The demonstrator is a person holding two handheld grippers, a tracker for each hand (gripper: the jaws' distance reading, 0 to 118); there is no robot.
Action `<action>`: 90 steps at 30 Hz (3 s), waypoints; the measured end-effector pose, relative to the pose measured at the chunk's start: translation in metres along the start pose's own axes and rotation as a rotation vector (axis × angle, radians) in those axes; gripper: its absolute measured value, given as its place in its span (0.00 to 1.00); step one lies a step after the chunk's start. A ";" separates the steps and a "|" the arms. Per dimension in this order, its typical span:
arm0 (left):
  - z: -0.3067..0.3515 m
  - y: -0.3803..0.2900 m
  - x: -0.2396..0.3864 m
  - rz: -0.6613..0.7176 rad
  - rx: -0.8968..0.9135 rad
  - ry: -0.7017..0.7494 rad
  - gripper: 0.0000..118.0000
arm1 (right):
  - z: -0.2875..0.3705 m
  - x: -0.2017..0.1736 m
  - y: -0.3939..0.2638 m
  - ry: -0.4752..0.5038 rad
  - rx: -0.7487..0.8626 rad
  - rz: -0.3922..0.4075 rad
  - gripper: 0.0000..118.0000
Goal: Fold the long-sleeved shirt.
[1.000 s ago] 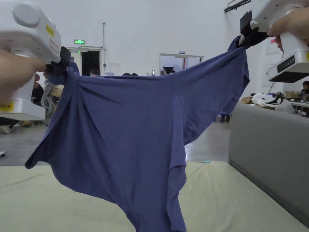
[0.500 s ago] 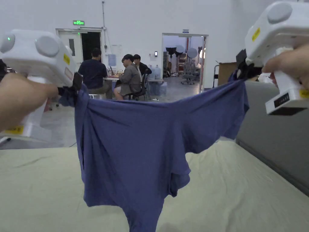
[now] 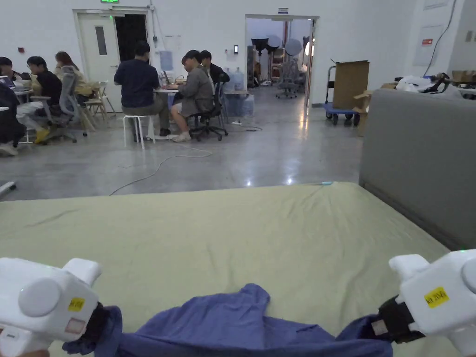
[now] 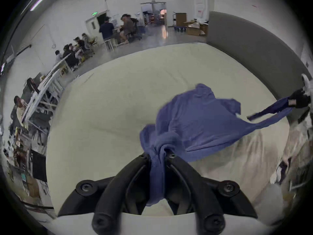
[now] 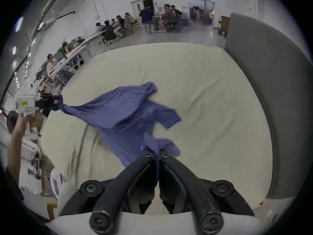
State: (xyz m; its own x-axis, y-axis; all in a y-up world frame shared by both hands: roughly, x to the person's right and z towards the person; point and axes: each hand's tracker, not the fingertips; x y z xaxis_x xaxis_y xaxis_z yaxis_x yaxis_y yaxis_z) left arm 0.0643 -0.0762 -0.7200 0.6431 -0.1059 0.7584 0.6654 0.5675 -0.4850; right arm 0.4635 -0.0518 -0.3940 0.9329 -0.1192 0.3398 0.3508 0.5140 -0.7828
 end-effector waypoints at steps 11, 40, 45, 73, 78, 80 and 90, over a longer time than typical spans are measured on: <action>0.033 -0.170 0.075 -0.170 -0.184 -0.078 0.08 | 0.053 -0.033 -0.185 0.038 -0.114 0.089 0.00; 0.078 -0.283 0.020 0.701 -0.043 -0.202 0.99 | -0.024 -0.037 -0.223 -0.174 -0.203 0.040 0.92; 0.097 -0.293 0.042 0.537 -0.093 -0.090 0.00 | 0.020 -0.040 -0.204 -0.092 -0.061 -0.093 0.69; -0.154 -0.134 0.010 0.169 -0.157 0.119 0.05 | -0.050 -0.044 -0.214 -0.146 -0.242 -0.088 0.00; -0.093 -0.120 -0.004 0.280 -0.071 0.059 0.05 | -0.107 -0.031 -0.173 -0.147 -0.232 -0.108 0.97; -0.072 -0.110 -0.016 0.285 -0.034 0.060 0.05 | -0.142 -0.040 -0.157 -0.157 -0.247 -0.077 0.97; -0.012 -0.094 -0.065 0.336 0.027 0.106 0.05 | -0.169 -0.101 -0.158 -0.265 -0.326 0.155 0.00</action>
State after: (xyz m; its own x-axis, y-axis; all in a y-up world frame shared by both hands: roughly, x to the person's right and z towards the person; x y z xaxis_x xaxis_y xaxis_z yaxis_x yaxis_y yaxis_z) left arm -0.0355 -0.1319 -0.7291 0.8610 0.0074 0.5086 0.4005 0.6065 -0.6869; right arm 0.3279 -0.2648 -0.3927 0.9381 0.1821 0.2945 0.2557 0.2092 -0.9438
